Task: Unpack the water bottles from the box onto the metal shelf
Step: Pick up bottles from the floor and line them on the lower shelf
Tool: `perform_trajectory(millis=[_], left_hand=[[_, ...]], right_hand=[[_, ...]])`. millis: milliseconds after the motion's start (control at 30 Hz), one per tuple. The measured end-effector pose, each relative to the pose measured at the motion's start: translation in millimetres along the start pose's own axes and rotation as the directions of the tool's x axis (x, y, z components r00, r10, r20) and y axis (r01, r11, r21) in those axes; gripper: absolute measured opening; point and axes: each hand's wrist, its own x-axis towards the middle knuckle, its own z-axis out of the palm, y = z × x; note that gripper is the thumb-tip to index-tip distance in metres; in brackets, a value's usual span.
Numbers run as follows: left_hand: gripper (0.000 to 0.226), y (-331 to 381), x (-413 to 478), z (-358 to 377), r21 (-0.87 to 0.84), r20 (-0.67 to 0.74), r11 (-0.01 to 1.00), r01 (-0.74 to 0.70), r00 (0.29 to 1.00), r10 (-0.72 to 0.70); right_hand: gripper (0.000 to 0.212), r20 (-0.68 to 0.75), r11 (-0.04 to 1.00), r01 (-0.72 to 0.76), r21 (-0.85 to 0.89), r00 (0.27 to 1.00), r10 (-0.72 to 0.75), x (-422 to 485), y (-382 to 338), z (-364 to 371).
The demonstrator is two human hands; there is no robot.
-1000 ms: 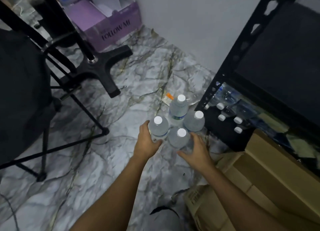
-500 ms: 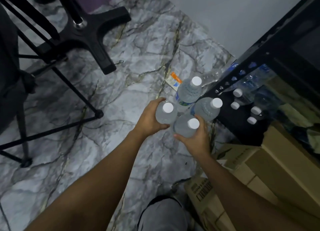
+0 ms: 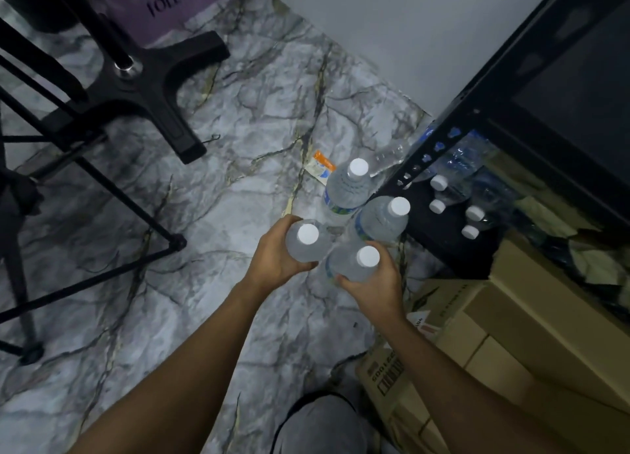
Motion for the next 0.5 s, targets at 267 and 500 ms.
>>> perform_trajectory(millis=[267,500], left_hand=[[0.069,58,-43,-16,0.120,0.037,0.990,-0.076,0.997,0.072],[0.077,156,-64,-22,0.150,0.116,0.967,-0.208,0.975,0.191]], right_hand=[[0.065,0.019,0.998,0.021,0.066,1.000,-0.022,-30,-32,-53],[0.071,-0.055,0.989,0.104,0.100,0.994,-0.099,-62,-79,-152]])
